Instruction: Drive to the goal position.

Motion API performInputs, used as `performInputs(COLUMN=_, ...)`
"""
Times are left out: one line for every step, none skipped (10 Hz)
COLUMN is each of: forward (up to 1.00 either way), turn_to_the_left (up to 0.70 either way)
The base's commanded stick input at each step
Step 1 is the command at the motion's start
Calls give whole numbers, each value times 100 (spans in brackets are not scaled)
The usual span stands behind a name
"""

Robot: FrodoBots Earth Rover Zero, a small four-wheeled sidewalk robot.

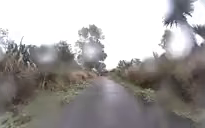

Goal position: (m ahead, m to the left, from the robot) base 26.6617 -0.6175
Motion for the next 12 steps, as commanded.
performInputs(forward=85, turn_to_the_left=0)
performInputs(forward=85, turn_to_the_left=0)
performInputs(forward=85, turn_to_the_left=0)
performInputs(forward=85, turn_to_the_left=0)
performInputs(forward=85, turn_to_the_left=0)
performInputs(forward=85, turn_to_the_left=0)
performInputs(forward=85, turn_to_the_left=0)
performInputs(forward=85, turn_to_the_left=0)
performInputs(forward=85, turn_to_the_left=0)
performInputs(forward=85, turn_to_the_left=0)
performInputs(forward=85, turn_to_the_left=0)
performInputs(forward=85, turn_to_the_left=0)
